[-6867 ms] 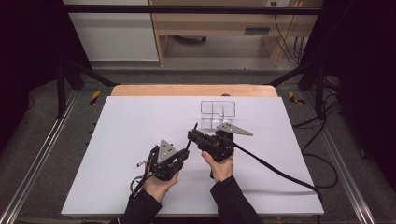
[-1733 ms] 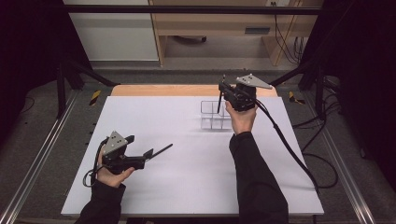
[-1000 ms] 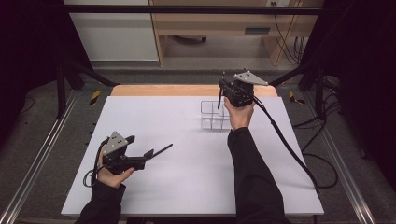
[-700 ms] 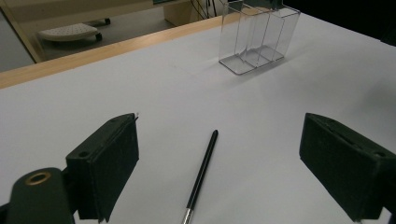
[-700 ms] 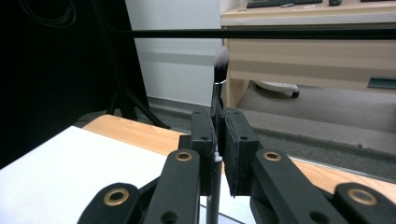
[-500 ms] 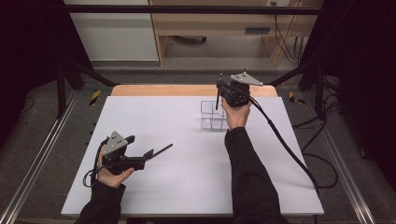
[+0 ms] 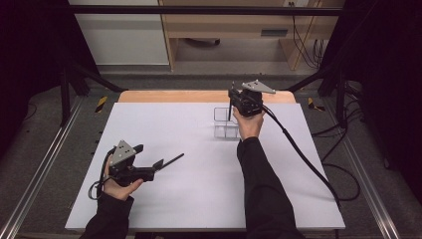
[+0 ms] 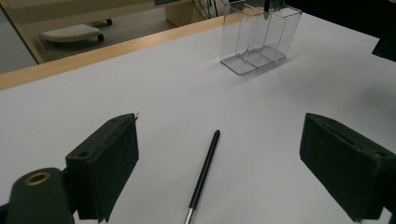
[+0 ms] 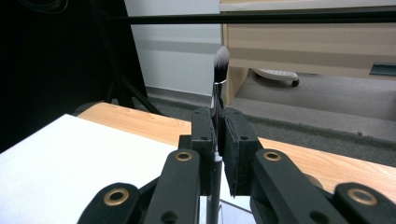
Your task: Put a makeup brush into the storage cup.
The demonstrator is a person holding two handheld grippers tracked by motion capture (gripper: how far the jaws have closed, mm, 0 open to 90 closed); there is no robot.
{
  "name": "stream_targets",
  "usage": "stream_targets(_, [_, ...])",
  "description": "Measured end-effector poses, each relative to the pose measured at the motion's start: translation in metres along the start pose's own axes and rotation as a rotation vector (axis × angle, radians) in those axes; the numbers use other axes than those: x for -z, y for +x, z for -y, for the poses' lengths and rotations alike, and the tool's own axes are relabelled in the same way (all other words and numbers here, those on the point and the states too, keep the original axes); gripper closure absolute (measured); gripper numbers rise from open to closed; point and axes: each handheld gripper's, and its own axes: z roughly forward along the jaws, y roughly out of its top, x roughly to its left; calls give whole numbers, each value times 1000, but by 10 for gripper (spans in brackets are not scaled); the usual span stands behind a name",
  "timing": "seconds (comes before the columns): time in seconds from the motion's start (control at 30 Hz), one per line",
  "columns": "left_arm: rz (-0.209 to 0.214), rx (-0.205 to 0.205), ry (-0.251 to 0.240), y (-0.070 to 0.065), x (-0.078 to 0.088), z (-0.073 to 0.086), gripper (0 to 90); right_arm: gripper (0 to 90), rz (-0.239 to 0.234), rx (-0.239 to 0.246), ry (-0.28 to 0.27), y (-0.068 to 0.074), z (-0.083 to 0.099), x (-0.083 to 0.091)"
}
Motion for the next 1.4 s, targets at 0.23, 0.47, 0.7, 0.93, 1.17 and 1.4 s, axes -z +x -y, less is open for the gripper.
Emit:
stream_targets(0.23, [2, 3, -3, 0, 0, 0, 107, 840, 8, 3, 19, -1, 5, -4])
stream_targets(0.47, [1, -1, 0, 0, 0, 0, 106, 840, 15, 1, 37, -2, 11, -6])
stream_targets(0.7, [2, 0, -1, 0, 0, 0, 105, 839, 16, -12, 55, -4, 18, -8])
stream_targets(0.93, [2, 0, -1, 0, 0, 0, 105, 839, 20, -12, 76, -5, 26, -10])
stream_targets(1.17, [3, -1, -1, 0, 0, 0, 105, 839, 17, -11, 88, -3, 31, -13])
stream_targets(1.4, [4, -1, -3, 0, 0, 0, 105, 839, 19, -1, 101, 0, 36, -16])
